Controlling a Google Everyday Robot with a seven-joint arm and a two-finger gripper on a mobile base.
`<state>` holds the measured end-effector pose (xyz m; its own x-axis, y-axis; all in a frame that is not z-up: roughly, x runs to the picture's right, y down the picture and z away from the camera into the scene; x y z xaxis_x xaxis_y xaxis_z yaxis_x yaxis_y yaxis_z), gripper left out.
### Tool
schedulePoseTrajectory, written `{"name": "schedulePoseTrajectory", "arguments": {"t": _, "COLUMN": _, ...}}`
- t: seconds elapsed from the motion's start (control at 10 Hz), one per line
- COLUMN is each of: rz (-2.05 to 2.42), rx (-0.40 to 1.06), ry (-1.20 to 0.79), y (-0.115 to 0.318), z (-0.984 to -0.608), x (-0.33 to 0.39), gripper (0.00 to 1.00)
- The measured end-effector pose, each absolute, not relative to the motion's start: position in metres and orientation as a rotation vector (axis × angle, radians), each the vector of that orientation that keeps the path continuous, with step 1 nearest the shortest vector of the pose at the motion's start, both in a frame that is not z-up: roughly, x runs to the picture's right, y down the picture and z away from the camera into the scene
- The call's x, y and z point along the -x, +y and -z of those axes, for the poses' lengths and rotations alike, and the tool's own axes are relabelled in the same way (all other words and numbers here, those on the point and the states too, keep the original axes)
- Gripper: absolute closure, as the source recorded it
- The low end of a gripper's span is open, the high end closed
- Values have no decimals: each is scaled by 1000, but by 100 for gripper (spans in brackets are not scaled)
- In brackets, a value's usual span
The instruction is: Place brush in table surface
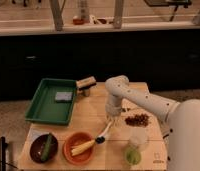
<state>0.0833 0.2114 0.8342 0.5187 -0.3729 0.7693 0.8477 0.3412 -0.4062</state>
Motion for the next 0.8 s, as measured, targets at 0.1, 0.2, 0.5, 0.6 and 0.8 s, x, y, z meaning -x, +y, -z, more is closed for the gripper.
{"name": "schedulePoseTrajectory", "arguments": {"t": 0.1, "rz": 867, "rx": 897, "ry": -630, "y": 214, "z": -836, "x": -85, "gripper": 100}}
{"name": "schedulePoseTrajectory", "arguments": {"t": 0.2, "rz": 871, "rx": 895, "ry": -639, "y": 216, "z": -839, "x": -87, "gripper": 100}}
{"name": "schedulePoseTrajectory", "arguments": {"t": 0.5, "rz": 882, "rx": 890, "ry": -652, "y": 219, "z": -842, "x": -88, "gripper": 100}}
{"name": "schedulePoseTrajectory", "arguments": {"t": 0.6, "rz": 883, "rx": 887, "ry": -655, "y": 218, "z": -843, "x": -88, "gripper": 100}}
{"name": "schedulePoseTrajectory", "arguments": {"t": 0.8, "rz": 881, "rx": 885, "ry": -659, "y": 217, "z": -843, "x": -88, "gripper": 88}}
